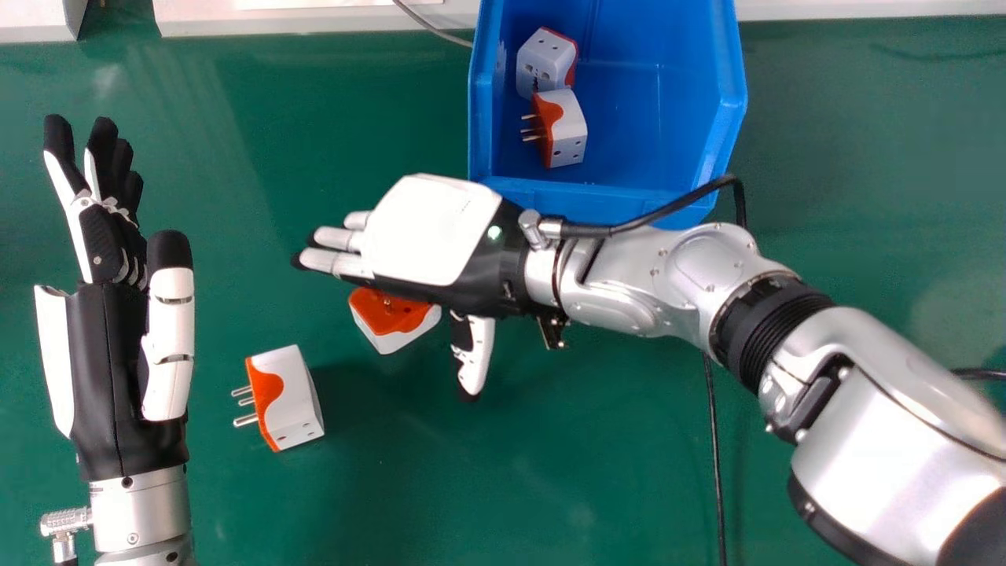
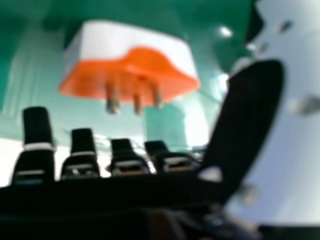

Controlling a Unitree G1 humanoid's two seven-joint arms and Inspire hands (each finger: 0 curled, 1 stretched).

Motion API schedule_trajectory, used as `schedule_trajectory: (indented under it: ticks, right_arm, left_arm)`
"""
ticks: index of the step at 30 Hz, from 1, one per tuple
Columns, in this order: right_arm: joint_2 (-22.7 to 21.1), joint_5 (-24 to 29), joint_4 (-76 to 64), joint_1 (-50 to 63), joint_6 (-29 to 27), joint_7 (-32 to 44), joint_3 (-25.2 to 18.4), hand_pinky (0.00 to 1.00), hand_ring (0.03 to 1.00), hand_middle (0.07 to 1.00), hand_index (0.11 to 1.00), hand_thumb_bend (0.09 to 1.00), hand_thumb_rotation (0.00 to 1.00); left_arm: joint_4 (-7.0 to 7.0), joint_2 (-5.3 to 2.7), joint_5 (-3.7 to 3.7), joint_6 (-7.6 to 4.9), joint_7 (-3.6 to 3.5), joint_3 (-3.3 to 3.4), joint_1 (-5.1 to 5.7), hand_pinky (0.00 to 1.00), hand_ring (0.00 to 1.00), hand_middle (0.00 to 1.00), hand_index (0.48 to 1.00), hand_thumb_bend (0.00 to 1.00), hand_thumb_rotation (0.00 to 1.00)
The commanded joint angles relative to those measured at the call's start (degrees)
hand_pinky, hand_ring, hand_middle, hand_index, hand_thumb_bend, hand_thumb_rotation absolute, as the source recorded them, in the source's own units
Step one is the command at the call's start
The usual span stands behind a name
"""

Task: Pick all objects and put in blue box

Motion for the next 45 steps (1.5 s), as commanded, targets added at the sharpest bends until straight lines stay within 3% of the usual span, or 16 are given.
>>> schedule_trajectory:
  ticks: [1, 22, 31, 39, 45]
  right_arm:
    - [0.33, 0.09, 0.08, -0.88, 0.82, -2.09, 0.09, 0.72, 0.923, 0.978, 0.986, 1.0, 0.35]
    - [3.27, -1.61, 3.45, -0.55, 6.15, -5.5, 2.19, 0.7, 0.901, 0.964, 0.975, 1.0, 0.34]
    - [4.83, -2.76, 4.15, 0.09, 7.88, -8.31, 3.33, 0.69, 0.894, 0.954, 0.967, 1.0, 0.34]
    - [6.35, -3.46, 5.34, 1.38, 9.92, -9.72, 4.97, 0.68, 0.881, 0.942, 0.956, 1.0, 0.34]
    - [7.44, -4.07, 6.06, 2.51, 12.12, -10.99, 6.56, 0.68, 0.874, 0.931, 0.943, 1.0, 0.34]
  left_arm:
    - [-0.82, 0.29, -0.41, -1.17, -0.03, -0.02, -0.13, 1.0, 1.0, 1.0, 0.977, 0.34, 0.86]
    - [-1.12, 0.12, -0.59, -0.97, -0.1, -0.19, -0.31, 1.0, 1.0, 1.0, 0.974, 0.34, 0.87]
    - [-0.63, 0.26, -0.53, -0.96, -0.18, -0.19, -0.65, 1.0, 1.0, 1.0, 0.974, 0.33, 0.86]
    - [-0.96, 0.38, -1.32, -1.05, -0.62, -0.22, -0.48, 1.0, 1.0, 1.0, 0.972, 0.33, 0.86]
    - [-0.38, 0.32, -0.98, -1.13, -0.61, -0.2, -0.69, 1.0, 1.0, 1.0, 0.972, 0.33, 0.85]
